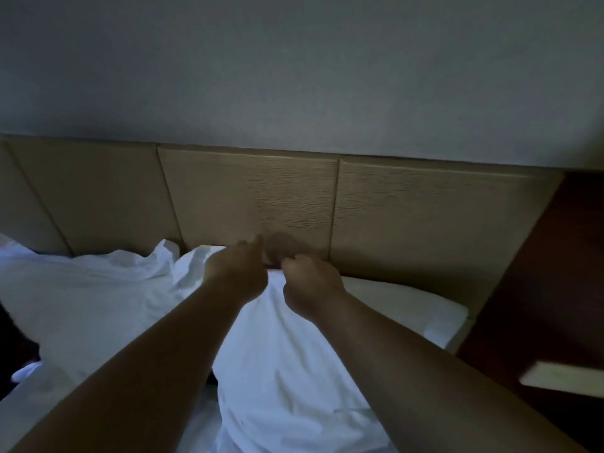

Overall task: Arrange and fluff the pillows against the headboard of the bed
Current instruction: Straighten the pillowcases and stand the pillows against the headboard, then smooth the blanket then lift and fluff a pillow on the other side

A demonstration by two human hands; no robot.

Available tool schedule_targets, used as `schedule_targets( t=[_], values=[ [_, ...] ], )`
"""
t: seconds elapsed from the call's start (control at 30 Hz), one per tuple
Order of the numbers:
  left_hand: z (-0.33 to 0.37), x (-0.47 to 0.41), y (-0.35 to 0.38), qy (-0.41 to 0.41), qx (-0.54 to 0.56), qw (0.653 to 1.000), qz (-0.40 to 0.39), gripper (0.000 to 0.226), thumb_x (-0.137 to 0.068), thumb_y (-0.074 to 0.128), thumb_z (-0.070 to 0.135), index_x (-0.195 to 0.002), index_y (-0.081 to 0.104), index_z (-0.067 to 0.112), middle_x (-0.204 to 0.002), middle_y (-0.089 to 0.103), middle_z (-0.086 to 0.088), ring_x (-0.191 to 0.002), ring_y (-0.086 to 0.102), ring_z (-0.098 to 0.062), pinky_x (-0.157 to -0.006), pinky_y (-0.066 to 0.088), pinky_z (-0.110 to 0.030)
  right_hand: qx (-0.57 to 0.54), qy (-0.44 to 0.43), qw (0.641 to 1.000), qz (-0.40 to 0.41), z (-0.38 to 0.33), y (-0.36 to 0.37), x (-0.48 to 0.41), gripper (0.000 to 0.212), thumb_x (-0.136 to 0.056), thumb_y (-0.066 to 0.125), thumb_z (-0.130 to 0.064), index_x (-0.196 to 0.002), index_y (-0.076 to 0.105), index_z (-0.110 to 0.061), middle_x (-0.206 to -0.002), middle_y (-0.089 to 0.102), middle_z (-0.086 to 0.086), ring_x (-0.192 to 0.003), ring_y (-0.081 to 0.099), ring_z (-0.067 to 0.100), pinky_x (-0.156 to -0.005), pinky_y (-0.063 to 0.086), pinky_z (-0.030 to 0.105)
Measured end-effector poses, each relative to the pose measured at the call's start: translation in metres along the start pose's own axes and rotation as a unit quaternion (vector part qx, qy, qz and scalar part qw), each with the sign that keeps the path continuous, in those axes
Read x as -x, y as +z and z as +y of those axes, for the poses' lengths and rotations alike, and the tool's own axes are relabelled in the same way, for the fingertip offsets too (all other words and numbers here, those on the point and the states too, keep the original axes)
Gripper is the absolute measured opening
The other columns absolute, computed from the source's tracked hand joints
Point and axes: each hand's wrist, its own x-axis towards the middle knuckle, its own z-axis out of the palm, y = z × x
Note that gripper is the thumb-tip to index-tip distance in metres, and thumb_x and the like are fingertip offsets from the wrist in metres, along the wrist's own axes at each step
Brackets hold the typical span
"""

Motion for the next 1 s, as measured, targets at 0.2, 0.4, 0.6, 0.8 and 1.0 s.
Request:
schedule_targets(
  t=[0.2, 0.4, 0.6, 0.8, 1.0],
  values=[
    [0.163, 0.067, 0.007, 0.131, -0.001, 0.984, -0.124, 0.027, -0.087, 0.052, 0.025, -0.114, 0.054, 0.029, -0.129, 0.054, 0.006, -0.118, 0.053, -0.019, -0.091, 0.045, -0.033, -0.012, 0.064, 0.995, -0.077, 0.114, -0.076, 0.119, 0.034, -0.089, 0.048, -0.013, -0.119, 0.062, -0.022, -0.128, 0.060, 0.004, -0.119, 0.056, 0.027, -0.095, 0.048, 0.036],
    [0.377, 0.161, 0.029, 0.232, -0.027, 0.955, -0.183, 0.031, -0.094, 0.047, 0.023, -0.124, 0.056, 0.020, -0.131, 0.056, -0.004, -0.120, 0.054, -0.027, -0.094, 0.047, -0.035, 0.004, 0.157, 0.982, -0.108, 0.267, -0.133, 0.286, 0.019, -0.092, 0.047, -0.026, -0.096, 0.063, -0.016, -0.108, 0.065, 0.009, -0.087, 0.061, 0.028, -0.070, 0.049, 0.034],
    [0.574, 0.227, 0.016, 0.279, -0.042, 0.931, -0.232, 0.030, -0.095, 0.052, 0.020, -0.124, 0.055, 0.023, -0.124, 0.055, -0.001, -0.110, 0.057, -0.023, -0.092, 0.050, -0.037, 0.010, 0.292, 0.950, -0.112, 0.419, -0.205, 0.435, 0.031, -0.088, 0.055, -0.016, -0.118, 0.057, -0.013, -0.120, 0.060, 0.008, -0.106, 0.060, 0.025, -0.080, 0.048, 0.033],
    [0.702, 0.280, 0.020, 0.358, -0.068, 0.897, -0.250, 0.033, -0.095, 0.049, 0.020, -0.127, 0.053, 0.020, -0.133, 0.053, -0.006, -0.114, 0.056, -0.026, -0.098, 0.047, -0.040, -0.012, 0.383, 0.919, -0.090, 0.502, -0.237, 0.536, 0.033, -0.090, 0.054, -0.018, -0.122, 0.056, -0.010, -0.123, 0.060, 0.010, -0.111, 0.059, 0.027, -0.091, 0.049, 0.035],
    [0.777, 0.329, 0.068, 0.391, -0.122, 0.859, -0.308, 0.035, -0.097, 0.046, 0.015, -0.131, 0.053, 0.009, -0.139, 0.049, -0.012, -0.127, 0.049, -0.029, -0.108, 0.039, -0.040, -0.028, 0.466, 0.879, -0.093, 0.526, -0.249, 0.631, 0.030, -0.092, 0.051, -0.018, -0.121, 0.057, -0.010, -0.125, 0.058, 0.012, -0.116, 0.056, 0.031, -0.090, 0.046, 0.039]
  ],
)
